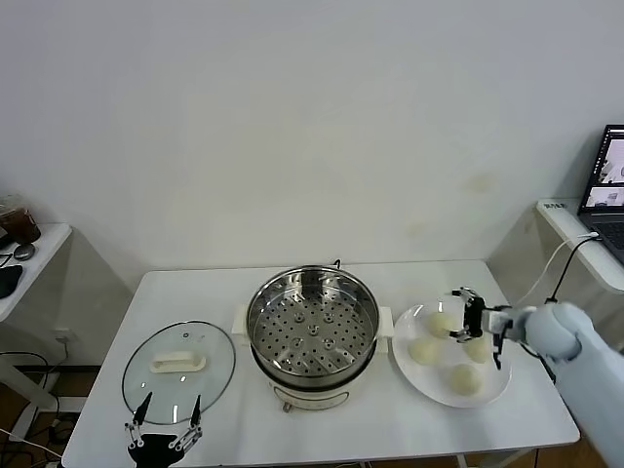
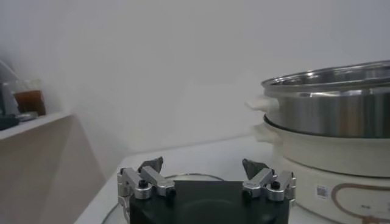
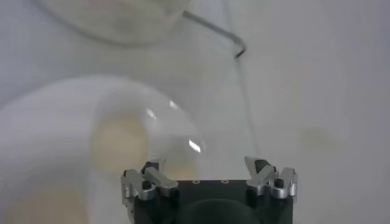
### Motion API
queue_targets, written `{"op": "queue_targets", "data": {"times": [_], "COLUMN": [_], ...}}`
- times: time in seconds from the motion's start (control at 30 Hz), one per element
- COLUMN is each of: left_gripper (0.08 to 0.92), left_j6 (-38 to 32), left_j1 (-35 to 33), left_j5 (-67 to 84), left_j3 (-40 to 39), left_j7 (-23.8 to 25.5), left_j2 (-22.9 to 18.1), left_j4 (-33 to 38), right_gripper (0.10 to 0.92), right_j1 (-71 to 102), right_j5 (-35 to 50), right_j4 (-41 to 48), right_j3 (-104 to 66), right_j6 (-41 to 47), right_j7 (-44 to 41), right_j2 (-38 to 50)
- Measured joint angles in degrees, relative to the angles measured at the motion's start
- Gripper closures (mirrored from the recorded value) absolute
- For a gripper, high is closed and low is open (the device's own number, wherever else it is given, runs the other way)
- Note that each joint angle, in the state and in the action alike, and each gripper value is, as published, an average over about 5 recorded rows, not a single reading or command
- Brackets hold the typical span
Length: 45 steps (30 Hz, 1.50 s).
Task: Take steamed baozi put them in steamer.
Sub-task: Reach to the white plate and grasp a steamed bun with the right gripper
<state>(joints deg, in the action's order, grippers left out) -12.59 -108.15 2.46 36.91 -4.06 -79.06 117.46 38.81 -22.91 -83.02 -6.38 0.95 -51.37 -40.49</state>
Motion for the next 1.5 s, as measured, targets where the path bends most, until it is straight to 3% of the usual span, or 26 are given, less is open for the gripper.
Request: {"op": "queue_targets", "data": {"times": [0.37,0.83,1.03,1.3,1.5], "left_gripper": [0.177,0.177,0.177,0.177,0.177], "left_j6": [-0.63,-1.62,-1.85,-1.98,-2.01], "left_j1": [0.33,0.55,0.69,0.6,0.46], "left_j5": [-0.44,-0.8,-0.84,-0.84,-0.83], "left_j3": [1.59,3.04,3.29,3.57,3.59], "left_j7": [-0.2,-0.2,-0.15,-0.17,-0.15], "left_j2": [-0.33,-0.46,-0.55,-0.61,-0.66], "left_j4": [0.02,-0.72,-0.84,-0.66,-0.25], "right_gripper": [0.203,0.213,0.291,0.509,0.544], "right_j1": [-17.21,-25.74,-26.92,-27.96,-28.82], "right_j5": [-2.37,-4.75,-5.75,-6.13,-5.12], "right_j4": [12.29,23.34,26.56,28.02,27.73], "right_j3": [18.82,28.91,30.32,31.62,32.91], "right_j6": [-0.44,-0.22,-0.33,-0.03,0.41], "right_j7": [-8.36,-10.72,-10.63,-10.82,-11.23], "right_j2": [-1.29,-7.83,-10.38,-11.77,-11.34]}}
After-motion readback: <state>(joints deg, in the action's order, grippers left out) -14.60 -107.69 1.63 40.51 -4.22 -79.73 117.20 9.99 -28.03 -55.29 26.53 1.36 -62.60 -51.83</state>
